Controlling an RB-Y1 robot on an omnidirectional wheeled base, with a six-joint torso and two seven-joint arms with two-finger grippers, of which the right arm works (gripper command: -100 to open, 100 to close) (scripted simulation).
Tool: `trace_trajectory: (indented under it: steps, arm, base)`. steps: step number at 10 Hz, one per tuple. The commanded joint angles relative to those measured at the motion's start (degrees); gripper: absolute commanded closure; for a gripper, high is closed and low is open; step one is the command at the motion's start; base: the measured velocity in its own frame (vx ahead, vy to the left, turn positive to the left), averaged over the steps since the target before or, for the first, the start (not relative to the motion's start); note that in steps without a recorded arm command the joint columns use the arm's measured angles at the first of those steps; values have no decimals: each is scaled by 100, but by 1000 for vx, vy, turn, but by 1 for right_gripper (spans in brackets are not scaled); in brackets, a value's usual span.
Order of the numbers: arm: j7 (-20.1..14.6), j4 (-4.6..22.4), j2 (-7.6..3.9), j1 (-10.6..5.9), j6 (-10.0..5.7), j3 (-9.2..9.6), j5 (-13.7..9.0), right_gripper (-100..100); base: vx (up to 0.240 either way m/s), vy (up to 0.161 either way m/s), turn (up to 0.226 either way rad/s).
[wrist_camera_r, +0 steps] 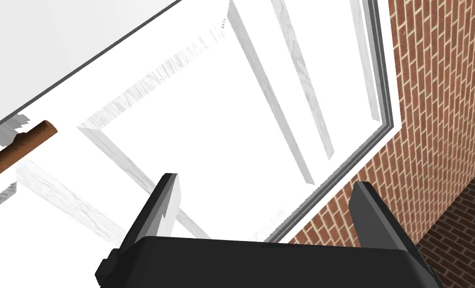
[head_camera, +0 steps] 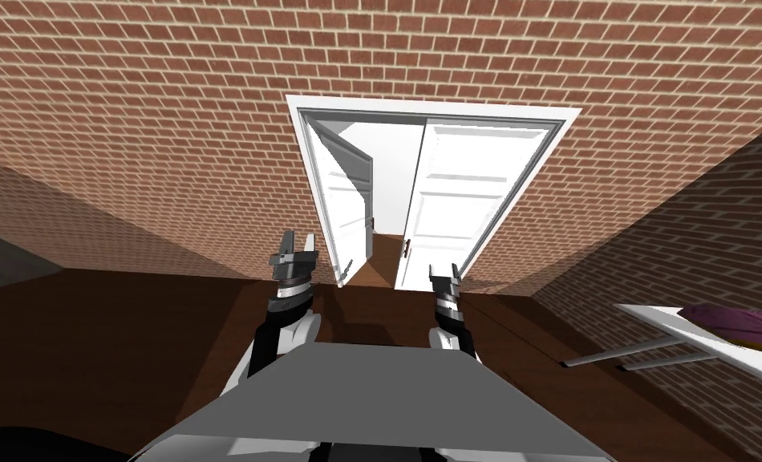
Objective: Push the door open
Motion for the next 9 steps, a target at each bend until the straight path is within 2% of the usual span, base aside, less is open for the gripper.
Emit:
trace_trajectory:
  steps: [1, 9]
  arm:
    - [-198, 192, -14, -18, -88, 30, -222, -100]
    - [-1162, 1401, -102, -235, -602, 148, -1338, -100]
  base:
    - [82, -64, 221]
    - [61, -76, 210]
